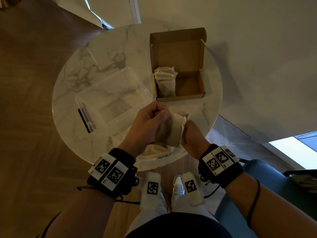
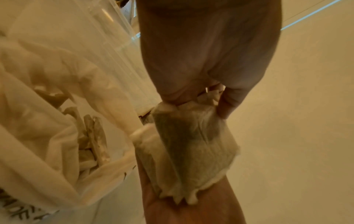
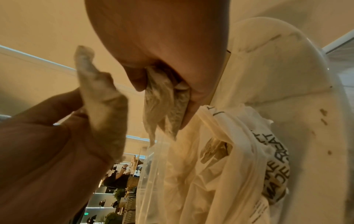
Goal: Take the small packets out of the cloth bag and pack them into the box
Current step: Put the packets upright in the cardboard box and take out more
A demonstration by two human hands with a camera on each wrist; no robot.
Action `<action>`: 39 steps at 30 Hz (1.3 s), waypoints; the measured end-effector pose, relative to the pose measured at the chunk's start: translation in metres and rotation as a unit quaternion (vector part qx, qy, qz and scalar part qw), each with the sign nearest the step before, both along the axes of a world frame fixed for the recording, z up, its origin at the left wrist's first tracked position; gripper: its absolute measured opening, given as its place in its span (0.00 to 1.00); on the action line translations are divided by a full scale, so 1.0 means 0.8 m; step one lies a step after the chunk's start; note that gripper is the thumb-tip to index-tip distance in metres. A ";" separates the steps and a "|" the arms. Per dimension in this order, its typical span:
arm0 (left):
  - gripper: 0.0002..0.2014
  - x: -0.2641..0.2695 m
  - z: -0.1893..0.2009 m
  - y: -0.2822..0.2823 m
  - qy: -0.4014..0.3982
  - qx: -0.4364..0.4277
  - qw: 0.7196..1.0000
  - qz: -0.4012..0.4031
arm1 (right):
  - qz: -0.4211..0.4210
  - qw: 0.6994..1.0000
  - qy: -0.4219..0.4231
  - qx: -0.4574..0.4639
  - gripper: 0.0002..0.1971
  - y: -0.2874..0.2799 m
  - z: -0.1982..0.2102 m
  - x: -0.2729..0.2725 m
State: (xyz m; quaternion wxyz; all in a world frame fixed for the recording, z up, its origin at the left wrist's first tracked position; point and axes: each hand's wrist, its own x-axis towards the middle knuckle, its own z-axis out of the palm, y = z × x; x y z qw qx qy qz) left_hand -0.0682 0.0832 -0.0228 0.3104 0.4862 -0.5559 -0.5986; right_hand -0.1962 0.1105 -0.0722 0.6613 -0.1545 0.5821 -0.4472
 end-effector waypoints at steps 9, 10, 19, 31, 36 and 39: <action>0.05 -0.021 -0.024 -0.004 -0.052 -0.027 0.992 0.108 | 0.049 0.982 -0.169 -0.064 0.30 0.011 0.001 -0.006; 0.04 -0.022 -0.026 -0.004 -0.048 -0.017 0.992 0.118 | 0.061 0.985 -0.140 -0.076 0.23 0.010 -0.001 -0.005; 0.05 0.017 -0.057 -0.028 -0.131 0.101 0.975 0.148 | 0.010 0.995 0.098 -0.032 0.13 -0.002 -0.006 -0.027; 0.13 0.034 -0.133 -0.012 -0.612 -0.080 0.774 -0.140 | 0.038 0.995 0.081 0.035 0.20 0.017 -0.016 -0.037; 0.17 0.037 -0.086 -0.023 -0.542 -0.140 0.821 -0.114 | 0.044 0.993 0.102 0.035 0.08 0.014 -0.018 -0.034; 0.08 0.041 -0.053 -0.022 -0.443 -0.218 0.864 -0.094 | 0.055 0.991 0.116 0.036 0.08 0.014 -0.017 -0.034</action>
